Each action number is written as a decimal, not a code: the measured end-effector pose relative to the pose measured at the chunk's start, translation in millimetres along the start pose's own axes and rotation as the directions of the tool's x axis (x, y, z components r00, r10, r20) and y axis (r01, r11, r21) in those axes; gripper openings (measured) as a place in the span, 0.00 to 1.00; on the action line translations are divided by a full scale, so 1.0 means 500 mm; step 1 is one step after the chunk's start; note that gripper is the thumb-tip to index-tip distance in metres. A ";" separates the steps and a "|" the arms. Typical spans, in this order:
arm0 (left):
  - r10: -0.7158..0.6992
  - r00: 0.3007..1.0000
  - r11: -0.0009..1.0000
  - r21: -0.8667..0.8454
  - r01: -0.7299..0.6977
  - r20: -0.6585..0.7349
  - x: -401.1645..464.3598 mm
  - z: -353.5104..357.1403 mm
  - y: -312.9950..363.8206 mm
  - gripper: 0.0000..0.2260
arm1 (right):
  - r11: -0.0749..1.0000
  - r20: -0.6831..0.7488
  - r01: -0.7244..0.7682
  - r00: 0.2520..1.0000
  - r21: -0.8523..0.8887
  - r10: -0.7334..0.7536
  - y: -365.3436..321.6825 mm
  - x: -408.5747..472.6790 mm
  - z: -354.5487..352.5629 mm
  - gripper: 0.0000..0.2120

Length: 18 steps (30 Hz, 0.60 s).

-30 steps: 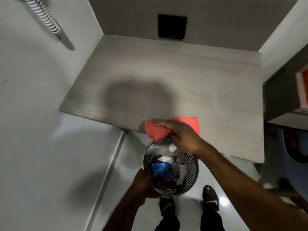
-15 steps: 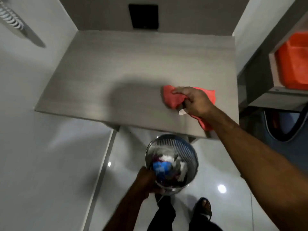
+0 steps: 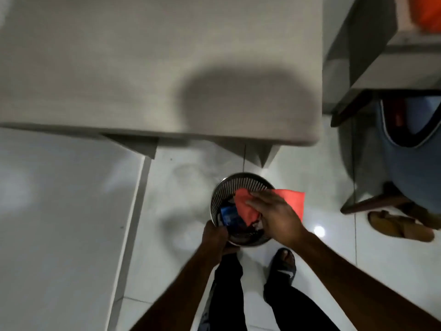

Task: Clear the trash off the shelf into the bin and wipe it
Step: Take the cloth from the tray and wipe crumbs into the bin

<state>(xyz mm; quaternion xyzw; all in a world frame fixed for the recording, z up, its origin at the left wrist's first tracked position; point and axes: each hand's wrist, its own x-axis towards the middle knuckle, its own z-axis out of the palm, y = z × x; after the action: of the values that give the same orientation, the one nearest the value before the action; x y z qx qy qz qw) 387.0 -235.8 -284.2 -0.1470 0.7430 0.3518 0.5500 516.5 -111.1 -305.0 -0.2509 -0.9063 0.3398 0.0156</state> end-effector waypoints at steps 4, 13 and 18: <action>-0.045 0.999 0.998 -0.040 0.045 -0.011 0.148 0.066 -0.084 0.18 | 0.989 -0.030 -0.149 0.988 -0.013 0.149 0.116 -0.035 0.114 0.28; -0.128 0.992 0.991 0.033 0.128 0.002 0.410 0.132 -0.143 0.18 | 0.951 -0.071 -0.309 0.949 0.002 0.309 0.242 -0.036 0.327 0.28; -0.157 0.987 0.974 0.174 0.148 0.040 0.432 0.101 -0.125 0.18 | 0.925 -0.019 -0.379 0.925 0.017 0.379 0.239 -0.031 0.371 0.33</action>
<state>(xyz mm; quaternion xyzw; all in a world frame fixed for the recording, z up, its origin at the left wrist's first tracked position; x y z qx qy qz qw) 384.9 -209.2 -513.3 -0.1467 0.7418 0.2477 0.6057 546.2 -154.5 -519.9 -0.4248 -0.8383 0.3395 -0.0390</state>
